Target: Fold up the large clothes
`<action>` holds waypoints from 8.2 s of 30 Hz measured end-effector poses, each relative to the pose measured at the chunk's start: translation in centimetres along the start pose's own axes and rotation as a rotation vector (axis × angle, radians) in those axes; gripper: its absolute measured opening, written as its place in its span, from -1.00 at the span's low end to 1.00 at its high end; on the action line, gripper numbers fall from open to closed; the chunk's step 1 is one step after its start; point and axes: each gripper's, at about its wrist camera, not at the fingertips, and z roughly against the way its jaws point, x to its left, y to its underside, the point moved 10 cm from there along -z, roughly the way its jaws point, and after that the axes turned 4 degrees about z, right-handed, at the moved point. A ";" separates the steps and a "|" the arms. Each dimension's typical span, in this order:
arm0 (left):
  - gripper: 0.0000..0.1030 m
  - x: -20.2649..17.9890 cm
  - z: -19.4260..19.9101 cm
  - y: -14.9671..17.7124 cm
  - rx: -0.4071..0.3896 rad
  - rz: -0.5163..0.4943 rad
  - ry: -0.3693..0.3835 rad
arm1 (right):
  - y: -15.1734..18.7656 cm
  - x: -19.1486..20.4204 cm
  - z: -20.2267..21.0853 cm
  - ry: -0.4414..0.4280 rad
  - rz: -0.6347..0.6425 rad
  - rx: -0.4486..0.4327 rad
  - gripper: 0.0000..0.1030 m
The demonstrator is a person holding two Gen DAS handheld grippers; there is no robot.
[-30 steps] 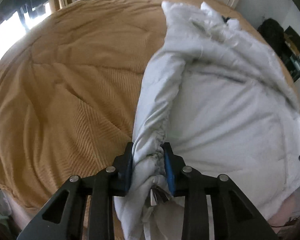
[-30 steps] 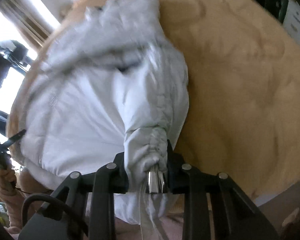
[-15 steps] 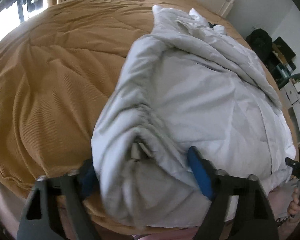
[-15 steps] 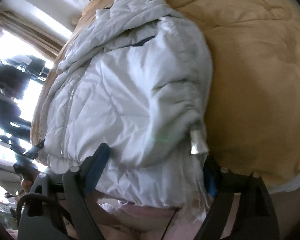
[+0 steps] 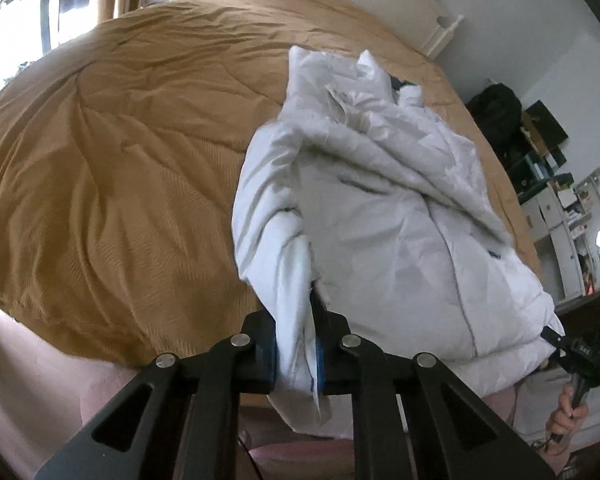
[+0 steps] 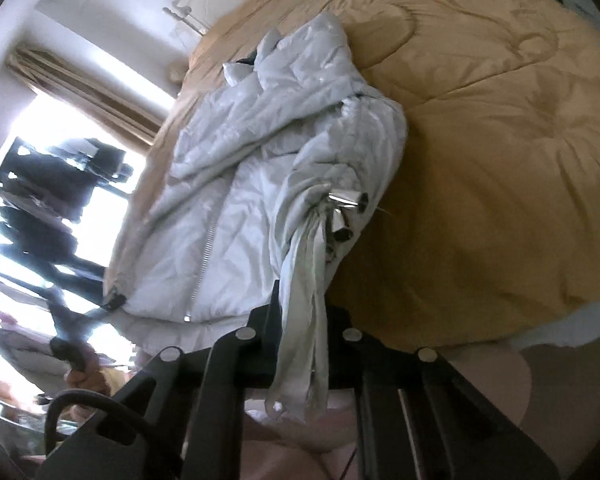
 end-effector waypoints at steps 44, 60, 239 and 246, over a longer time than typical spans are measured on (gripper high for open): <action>-0.79 -8.6 -8.0 -29.4 -0.142 -0.014 0.015 | -30.4 6.1 -6.1 -0.093 0.027 -0.204 -0.80; -0.61 -3.4 -28.4 -37.7 0.095 0.295 0.129 | -41.0 -5.4 -22.7 -0.271 -0.408 -0.060 -0.49; 0.19 -6.3 -21.1 -27.5 -0.027 -0.013 -0.339 | -35.5 -3.3 -25.8 0.286 -0.024 -0.026 -0.89; 0.38 -10.7 -14.9 -17.2 -0.158 -0.121 -0.178 | -25.8 4.3 -21.4 0.231 0.276 -0.097 -0.81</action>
